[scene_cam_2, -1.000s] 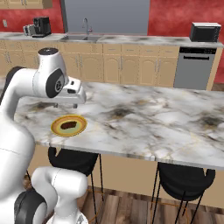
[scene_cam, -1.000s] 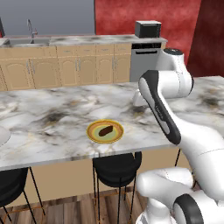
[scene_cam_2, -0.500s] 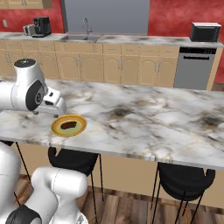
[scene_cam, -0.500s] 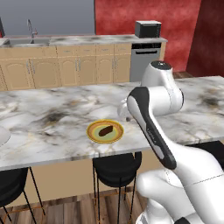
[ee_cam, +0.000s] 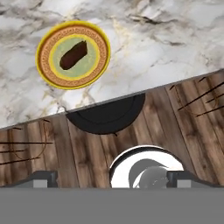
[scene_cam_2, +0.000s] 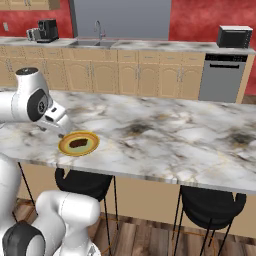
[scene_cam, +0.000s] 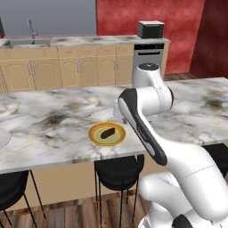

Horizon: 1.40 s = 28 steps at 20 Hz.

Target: Transport the chicken drumstick and sweet potato to the fridge. Place the chicken drumstick on the rack containing meat and place the sweet potato on the rack containing the vegetable, ensuring meats and vegetables are on different racks.

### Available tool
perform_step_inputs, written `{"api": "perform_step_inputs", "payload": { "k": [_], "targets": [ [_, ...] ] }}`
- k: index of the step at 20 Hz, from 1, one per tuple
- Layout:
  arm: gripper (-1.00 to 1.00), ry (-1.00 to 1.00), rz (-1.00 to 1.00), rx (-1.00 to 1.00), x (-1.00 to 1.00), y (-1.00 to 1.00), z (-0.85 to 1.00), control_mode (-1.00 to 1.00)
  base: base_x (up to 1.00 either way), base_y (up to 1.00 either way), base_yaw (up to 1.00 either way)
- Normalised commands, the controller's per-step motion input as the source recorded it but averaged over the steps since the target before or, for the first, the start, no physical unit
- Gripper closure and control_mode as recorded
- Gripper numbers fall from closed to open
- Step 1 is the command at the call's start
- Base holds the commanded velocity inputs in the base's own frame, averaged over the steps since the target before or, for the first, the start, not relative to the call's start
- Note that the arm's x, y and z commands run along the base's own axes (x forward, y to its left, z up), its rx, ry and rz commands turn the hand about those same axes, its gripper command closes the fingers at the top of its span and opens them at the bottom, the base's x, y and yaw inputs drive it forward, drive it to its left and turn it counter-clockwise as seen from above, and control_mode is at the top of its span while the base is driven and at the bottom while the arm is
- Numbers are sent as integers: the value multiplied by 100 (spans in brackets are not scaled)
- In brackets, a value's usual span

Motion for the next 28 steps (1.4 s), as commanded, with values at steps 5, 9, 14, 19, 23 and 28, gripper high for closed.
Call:
{"api": "perform_step_inputs", "payload": {
  "k": [5, 9, 14, 19, 23, 28],
  "targets": [
    [-100, 13, -7, 6, 43, 0, -12, -100, 0, 0, 0],
    [-100, 16, 0, 14, 67, 1, -46, -100, 0, 0, 0],
    [-100, 13, 0, 13, 56, 0, -53, -100, 0, 0, 0],
    [-100, 7, 0, 0, 51, 8, -48, -100, 0, 0, 0],
    [-100, 14, 0, -3, 53, 28, -47, -100, 0, 0, 0],
    [-100, 14, -3, -6, 39, 40, -36, -100, 0, 0, 0]
  ]
}}
